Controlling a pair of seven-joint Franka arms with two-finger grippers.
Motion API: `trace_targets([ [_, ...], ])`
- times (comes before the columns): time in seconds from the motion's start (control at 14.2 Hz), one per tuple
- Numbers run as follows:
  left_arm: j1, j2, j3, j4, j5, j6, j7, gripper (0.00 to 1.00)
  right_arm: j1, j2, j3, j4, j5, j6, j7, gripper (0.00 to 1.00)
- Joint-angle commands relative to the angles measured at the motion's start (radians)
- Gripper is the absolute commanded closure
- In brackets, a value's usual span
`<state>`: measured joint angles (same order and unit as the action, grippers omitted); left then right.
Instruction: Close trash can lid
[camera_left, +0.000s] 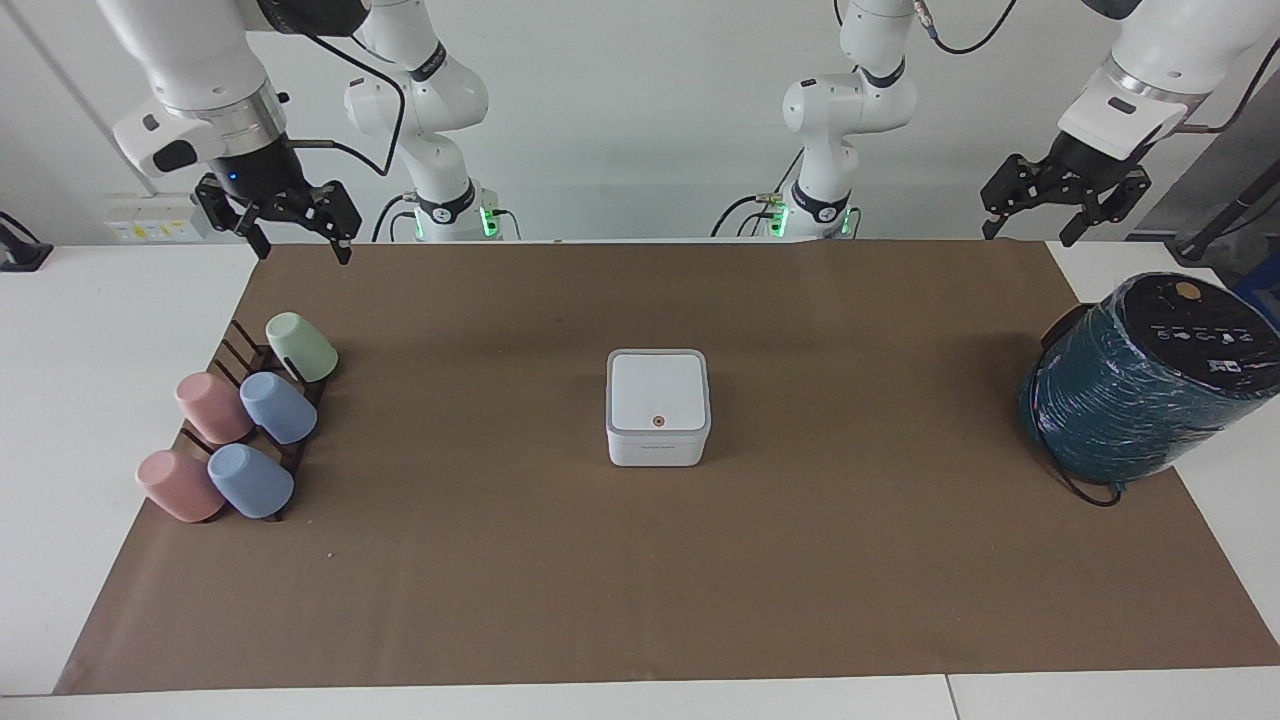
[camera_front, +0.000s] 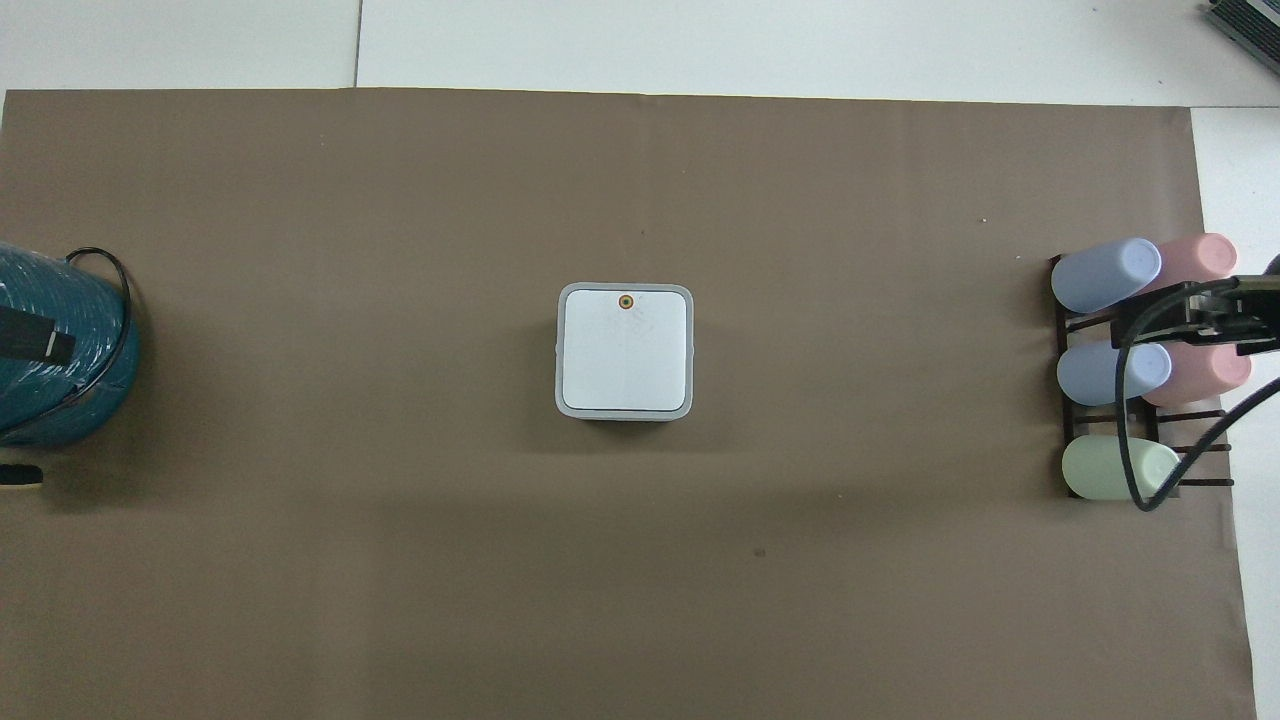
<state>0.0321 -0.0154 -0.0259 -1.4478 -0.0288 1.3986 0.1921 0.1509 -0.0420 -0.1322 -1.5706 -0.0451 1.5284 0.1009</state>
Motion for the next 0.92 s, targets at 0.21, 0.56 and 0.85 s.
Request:
trace_targets([
  [0.21, 0.012, -0.067, -0.006, -0.120, -0.005, 0.056, 0.013, 0.00, 0.003, -0.016, -0.009, -0.012, 0.016, -0.013, -0.024, 0.00],
  [0.56, 0.009, -0.074, -0.008, -0.134, -0.003, 0.074, -0.080, 0.00, 0.003, -0.016, -0.009, -0.012, 0.016, -0.013, -0.024, 0.00],
  [0.85, 0.002, -0.072, -0.009, -0.135, -0.003, 0.114, -0.072, 0.00, 0.003, -0.016, -0.007, -0.012, 0.016, -0.011, -0.024, 0.00],
])
